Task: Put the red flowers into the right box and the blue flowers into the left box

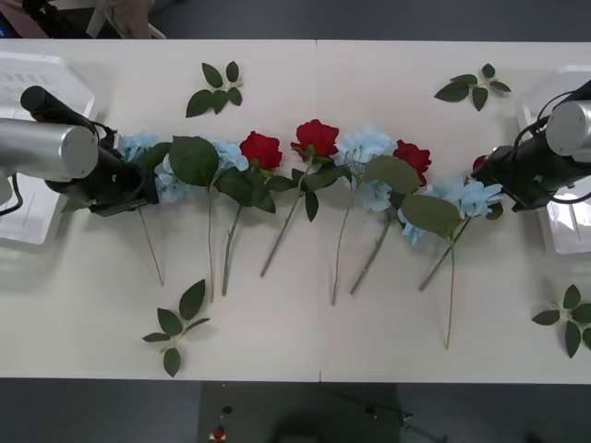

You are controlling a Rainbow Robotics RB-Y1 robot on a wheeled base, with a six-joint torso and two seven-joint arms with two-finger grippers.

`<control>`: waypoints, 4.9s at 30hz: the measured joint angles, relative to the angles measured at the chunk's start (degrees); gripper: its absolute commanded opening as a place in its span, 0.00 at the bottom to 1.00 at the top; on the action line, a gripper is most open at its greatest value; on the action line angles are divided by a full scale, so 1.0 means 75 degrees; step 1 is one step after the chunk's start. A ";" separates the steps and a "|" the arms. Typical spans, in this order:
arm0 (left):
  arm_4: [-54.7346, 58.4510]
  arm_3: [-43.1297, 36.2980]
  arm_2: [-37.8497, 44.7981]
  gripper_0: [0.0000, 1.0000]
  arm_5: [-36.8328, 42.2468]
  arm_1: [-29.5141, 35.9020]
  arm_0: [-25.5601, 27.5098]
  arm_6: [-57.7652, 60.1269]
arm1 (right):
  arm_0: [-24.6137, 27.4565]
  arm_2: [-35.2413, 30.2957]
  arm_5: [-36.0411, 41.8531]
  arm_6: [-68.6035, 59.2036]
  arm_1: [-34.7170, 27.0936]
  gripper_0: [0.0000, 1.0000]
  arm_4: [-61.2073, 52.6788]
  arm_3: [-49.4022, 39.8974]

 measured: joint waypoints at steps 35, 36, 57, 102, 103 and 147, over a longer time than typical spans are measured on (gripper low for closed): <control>-0.3751 -0.0606 -0.0158 0.10 -0.0131 0.3321 -0.0637 -0.3176 | -0.1632 0.0131 0.0674 0.3451 -0.0159 0.00 0.0615 0.0176; -0.3838 -0.0465 -0.0158 0.16 -0.0251 0.3252 -0.0556 -0.3176 | -0.1826 0.0132 0.0901 0.3650 -0.0264 0.00 0.1042 0.0167; -0.0298 -0.2444 0.0073 0.94 -0.0183 0.3672 -0.0292 -0.3175 | -0.1730 0.0135 -0.2157 0.5466 -0.0233 0.28 0.4660 0.2656; -0.2139 -0.0568 -0.0313 0.00 -0.0302 -0.1358 -0.0612 -0.0477 | 0.3506 -0.0258 -0.2885 0.5668 -0.3931 0.83 -0.1613 -0.6374; -0.2208 -0.0567 -0.0275 0.00 -0.0302 -0.1358 -0.0612 -0.0477 | 0.3469 -0.0259 -0.2863 0.5668 -0.3779 0.83 -0.1564 -0.6302; -0.4276 -0.1885 0.0565 0.67 0.0804 0.3103 0.0692 -0.3050 | 0.2179 0.1212 -0.2111 0.4136 -0.1092 0.00 0.2902 -0.5059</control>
